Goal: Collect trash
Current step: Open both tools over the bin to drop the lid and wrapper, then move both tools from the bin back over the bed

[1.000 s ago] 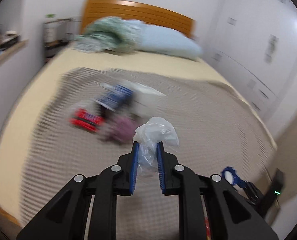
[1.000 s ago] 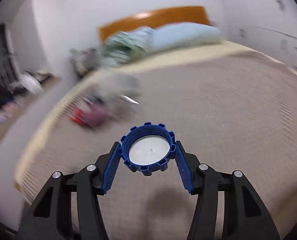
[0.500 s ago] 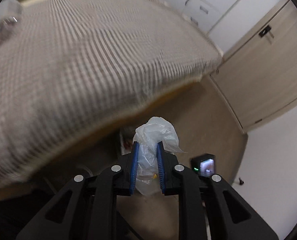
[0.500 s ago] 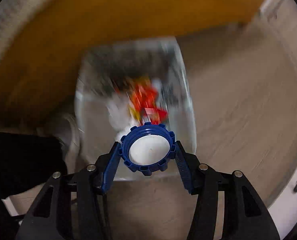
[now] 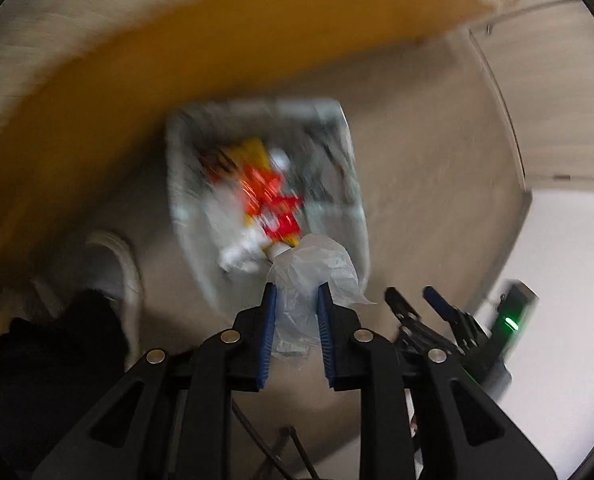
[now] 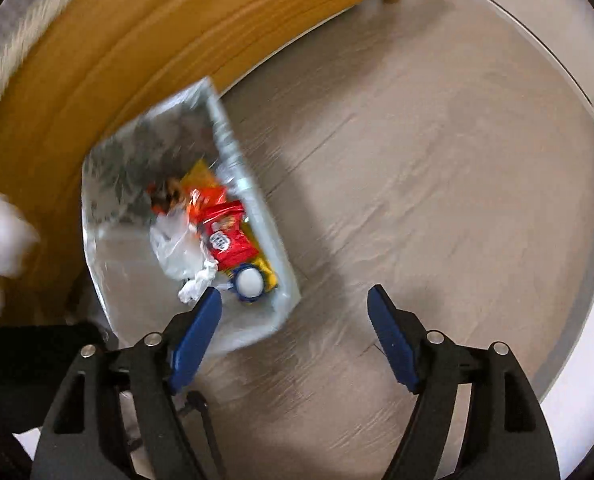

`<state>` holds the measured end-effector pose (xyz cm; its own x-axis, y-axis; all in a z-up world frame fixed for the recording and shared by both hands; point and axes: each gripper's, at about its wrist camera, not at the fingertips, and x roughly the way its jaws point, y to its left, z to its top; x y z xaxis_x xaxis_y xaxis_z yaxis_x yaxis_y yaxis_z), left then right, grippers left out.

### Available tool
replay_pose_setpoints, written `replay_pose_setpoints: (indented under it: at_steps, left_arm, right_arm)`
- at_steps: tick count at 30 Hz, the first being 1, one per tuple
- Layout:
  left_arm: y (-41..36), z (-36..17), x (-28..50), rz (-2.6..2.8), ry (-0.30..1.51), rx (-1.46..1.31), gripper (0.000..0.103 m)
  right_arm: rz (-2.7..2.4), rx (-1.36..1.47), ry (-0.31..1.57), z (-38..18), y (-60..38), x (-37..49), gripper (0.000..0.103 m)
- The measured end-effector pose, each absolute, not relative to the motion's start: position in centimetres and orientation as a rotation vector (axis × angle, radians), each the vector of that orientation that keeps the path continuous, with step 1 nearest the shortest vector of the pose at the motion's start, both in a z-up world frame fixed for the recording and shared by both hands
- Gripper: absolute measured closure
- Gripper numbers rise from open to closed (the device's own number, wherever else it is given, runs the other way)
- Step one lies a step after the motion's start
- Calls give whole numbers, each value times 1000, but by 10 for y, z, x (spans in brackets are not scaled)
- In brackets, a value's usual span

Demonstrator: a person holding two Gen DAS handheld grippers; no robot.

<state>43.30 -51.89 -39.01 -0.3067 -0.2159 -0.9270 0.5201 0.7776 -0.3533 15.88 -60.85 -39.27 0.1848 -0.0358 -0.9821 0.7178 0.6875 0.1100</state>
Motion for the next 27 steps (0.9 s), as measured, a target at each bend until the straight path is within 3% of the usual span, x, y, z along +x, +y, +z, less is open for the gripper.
replay_pose_setpoints:
  at_steps: [3, 4, 6, 10, 18, 27]
  left_arm:
    - [-556, -423, 424, -718, 1763, 327, 80]
    - [-567, -437, 422, -721, 1765, 342, 56]
    - [-580, -463, 421, -739, 1753, 377, 17]
    - [-570, -489, 422, -641, 1813, 399, 17]
    - [-555, -476, 432, -579, 1761, 368, 17]
    - [-547, -444, 425, -644, 1685, 427, 17]
  right_arm:
    - [-621, 688, 1243, -382, -613, 133, 31]
    - [-630, 698, 1235, -381, -613, 127, 31]
    - [-637, 697, 1236, -379, -610, 125, 31]
    - [-618, 667, 1287, -390, -605, 132, 31]
    - [-572, 642, 1332, -401, -584, 149, 31]
    - [-580, 571, 1339, -375, -574, 158, 31]
